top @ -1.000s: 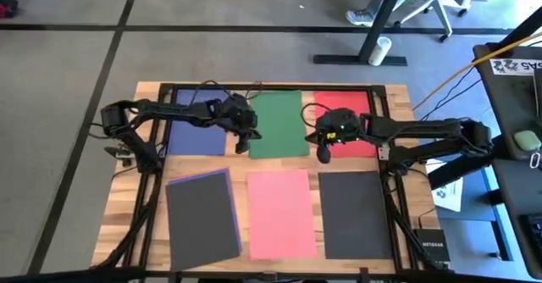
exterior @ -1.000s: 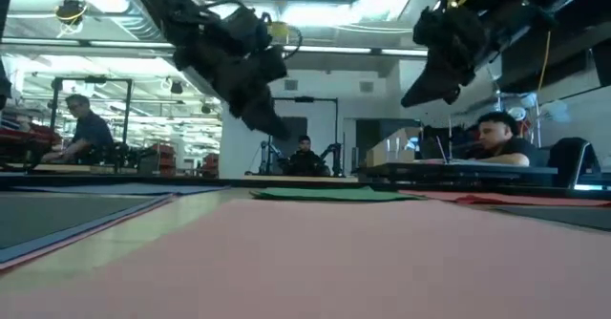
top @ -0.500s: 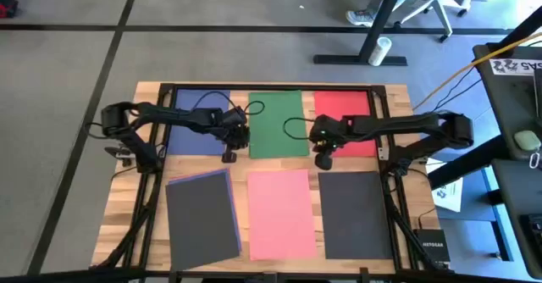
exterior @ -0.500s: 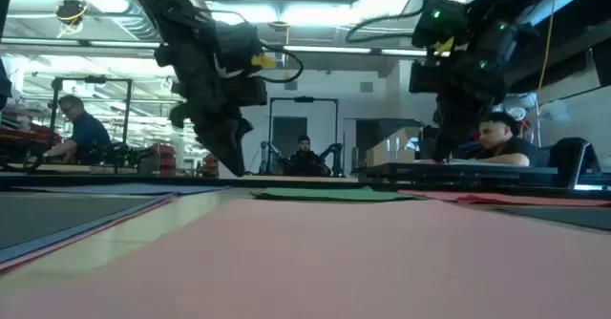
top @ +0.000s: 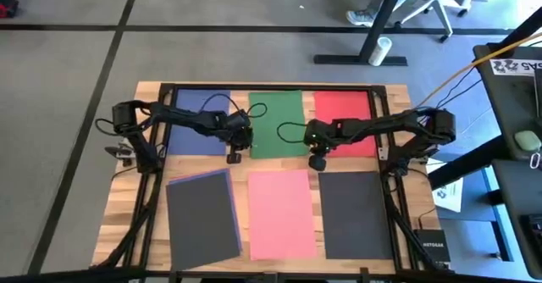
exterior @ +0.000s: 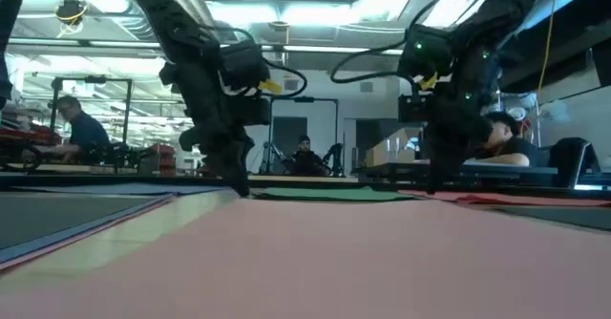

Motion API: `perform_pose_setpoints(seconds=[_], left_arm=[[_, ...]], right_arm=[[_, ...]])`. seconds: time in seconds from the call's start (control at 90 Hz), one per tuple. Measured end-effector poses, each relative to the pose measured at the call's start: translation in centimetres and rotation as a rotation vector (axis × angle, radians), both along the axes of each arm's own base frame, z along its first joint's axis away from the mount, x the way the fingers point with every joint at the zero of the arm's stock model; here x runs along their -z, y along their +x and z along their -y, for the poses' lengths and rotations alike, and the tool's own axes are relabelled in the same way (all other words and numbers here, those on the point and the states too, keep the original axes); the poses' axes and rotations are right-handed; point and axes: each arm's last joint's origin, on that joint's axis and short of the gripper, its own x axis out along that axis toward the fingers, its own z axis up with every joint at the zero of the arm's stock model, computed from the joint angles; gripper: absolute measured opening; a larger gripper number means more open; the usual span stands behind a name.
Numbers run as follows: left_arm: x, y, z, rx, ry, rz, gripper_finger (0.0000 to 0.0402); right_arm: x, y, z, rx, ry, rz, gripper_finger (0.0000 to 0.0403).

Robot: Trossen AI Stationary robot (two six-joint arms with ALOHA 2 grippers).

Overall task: Organize paper
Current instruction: Stack the green paper on top of the other green paper

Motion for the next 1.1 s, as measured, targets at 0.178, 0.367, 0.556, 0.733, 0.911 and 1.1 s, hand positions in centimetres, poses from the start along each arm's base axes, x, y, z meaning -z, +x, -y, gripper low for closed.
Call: perform_pose_setpoints(seconds=[0.178, 0.367, 0.556, 0.733, 0.911, 1.1], left_arm=[[0.0, 0.1, 0.0, -0.001, 0.006, 0.008, 0.0000], [0.0, 0.1, -0.1, -0.006, 0.007, 0.011, 0.0000], [0.0, 0.1, -0.1, -0.009, 0.007, 0.014, 0.0000], [0.0, 0.2, -0.1, -0.009, 0.008, 0.016, 0.0000], [0.0, 0.2, -0.1, -0.010, 0.009, 0.019, 0.0000], [0.0, 0.2, -0.1, -0.009, 0.009, 0.020, 0.0000]], right_arm=[[0.5, -0.7, 0.7, 0.035, 0.000, -0.020, 0.0000], [1.5, -0.7, 1.2, 0.045, 0.020, -0.037, 0.0000], [1.8, -0.5, 1.1, 0.036, 0.036, -0.016, 0.0000], [1.8, -0.3, 1.1, 0.031, 0.044, 0.000, 0.0000], [1.8, -0.2, 1.2, 0.029, 0.045, 0.011, 0.0000], [1.8, -0.1, 1.2, 0.023, 0.053, 0.026, 0.0000]])
